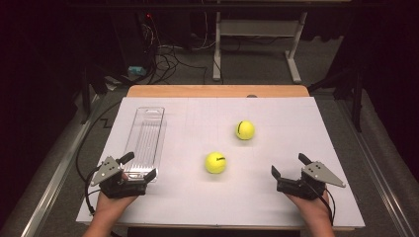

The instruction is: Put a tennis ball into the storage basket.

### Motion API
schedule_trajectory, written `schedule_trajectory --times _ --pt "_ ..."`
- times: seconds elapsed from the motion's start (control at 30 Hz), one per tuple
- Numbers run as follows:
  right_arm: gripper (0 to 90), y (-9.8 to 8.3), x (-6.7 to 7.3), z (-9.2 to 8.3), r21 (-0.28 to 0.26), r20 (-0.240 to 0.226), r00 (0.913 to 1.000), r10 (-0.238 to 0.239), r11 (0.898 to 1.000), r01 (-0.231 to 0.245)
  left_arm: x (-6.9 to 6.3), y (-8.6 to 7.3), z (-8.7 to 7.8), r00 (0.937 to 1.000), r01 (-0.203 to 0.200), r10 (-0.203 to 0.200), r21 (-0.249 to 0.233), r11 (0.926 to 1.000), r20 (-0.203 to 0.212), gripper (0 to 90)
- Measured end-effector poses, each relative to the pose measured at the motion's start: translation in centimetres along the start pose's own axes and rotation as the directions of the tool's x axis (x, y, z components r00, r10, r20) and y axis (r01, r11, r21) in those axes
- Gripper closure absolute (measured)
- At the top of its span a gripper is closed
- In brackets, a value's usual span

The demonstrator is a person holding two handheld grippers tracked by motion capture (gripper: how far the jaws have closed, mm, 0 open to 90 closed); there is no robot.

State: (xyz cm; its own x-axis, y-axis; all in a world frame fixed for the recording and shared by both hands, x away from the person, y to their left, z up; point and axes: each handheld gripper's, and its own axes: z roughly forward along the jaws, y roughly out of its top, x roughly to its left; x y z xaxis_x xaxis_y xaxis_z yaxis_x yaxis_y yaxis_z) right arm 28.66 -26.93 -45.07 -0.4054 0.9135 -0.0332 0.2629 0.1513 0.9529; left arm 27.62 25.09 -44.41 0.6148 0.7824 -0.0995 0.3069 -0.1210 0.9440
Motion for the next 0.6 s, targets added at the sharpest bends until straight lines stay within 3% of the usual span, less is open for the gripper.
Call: schedule_trajectory --times 0.27,0.6 --pt "0.0 -0.12 -0.04 -0.1 0.0 -0.011 0.9999 0.008 1.0 -0.008 0.04 -0.02 0.01 0.9994 0.028 -0.028 -0.007 0.9996 0.019 0.1" --pt "0.0 -0.08 0.15 -0.01 0.002 -0.019 0.9998 0.009 1.0 -0.009 0.09 -0.02 -0.22 0.9992 0.033 -0.032 -0.02 0.9993 0.022 0.6"
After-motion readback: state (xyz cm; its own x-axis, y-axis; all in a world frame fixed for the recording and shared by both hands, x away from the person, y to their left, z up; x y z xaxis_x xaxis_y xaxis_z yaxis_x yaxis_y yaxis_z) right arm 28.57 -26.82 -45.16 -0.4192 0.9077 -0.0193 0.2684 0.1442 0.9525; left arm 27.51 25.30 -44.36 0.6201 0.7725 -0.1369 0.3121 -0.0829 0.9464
